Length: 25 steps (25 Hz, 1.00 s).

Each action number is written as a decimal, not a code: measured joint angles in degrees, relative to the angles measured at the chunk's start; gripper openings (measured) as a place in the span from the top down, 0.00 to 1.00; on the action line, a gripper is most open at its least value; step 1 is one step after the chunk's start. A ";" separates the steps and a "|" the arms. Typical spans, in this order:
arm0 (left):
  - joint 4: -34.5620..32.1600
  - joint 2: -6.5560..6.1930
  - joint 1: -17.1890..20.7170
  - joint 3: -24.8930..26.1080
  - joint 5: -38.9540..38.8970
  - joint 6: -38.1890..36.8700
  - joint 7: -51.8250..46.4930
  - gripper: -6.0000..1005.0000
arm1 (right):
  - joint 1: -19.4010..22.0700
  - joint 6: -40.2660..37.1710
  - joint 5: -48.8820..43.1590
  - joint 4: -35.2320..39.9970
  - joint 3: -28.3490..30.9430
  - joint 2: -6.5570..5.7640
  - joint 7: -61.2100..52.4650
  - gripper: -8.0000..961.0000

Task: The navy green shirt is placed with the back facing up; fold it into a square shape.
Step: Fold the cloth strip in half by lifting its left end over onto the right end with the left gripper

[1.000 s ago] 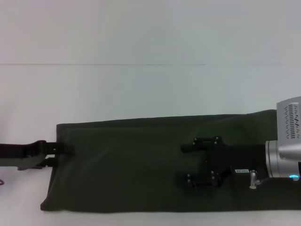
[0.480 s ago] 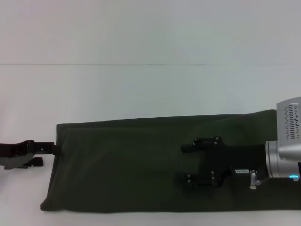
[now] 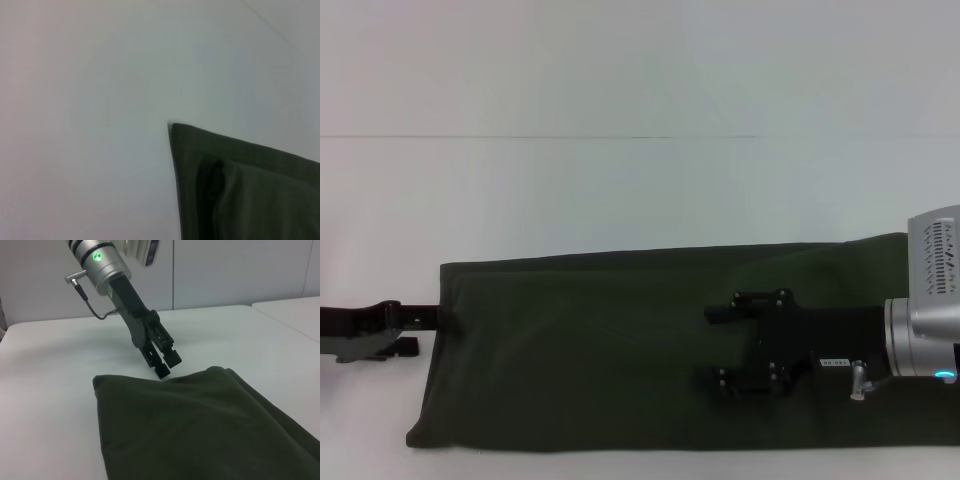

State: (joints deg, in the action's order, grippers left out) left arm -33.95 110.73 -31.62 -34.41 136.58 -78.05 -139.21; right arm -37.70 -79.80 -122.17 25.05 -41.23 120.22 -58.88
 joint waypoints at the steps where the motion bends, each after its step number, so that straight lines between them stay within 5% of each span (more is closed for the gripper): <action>1: 0.02 0.10 -0.03 -0.04 0.00 -0.07 -0.02 0.18 | 0.00 0.02 0.00 0.00 0.01 0.00 0.00 0.21; 16: 0.05 0.50 -0.02 -1.09 -0.01 -0.01 -0.18 0.18 | 0.00 0.09 0.00 0.00 -0.08 0.00 -0.09 0.21; 25: 0.11 1.87 -0.65 -1.31 -0.04 -0.03 -0.27 0.18 | -0.17 0.67 0.00 -0.37 -0.08 0.00 -0.09 0.21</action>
State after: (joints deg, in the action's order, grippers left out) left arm -33.83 112.60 -32.27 -35.72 136.54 -78.07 -139.48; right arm -37.87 -79.13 -122.16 24.68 -41.31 120.22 -58.97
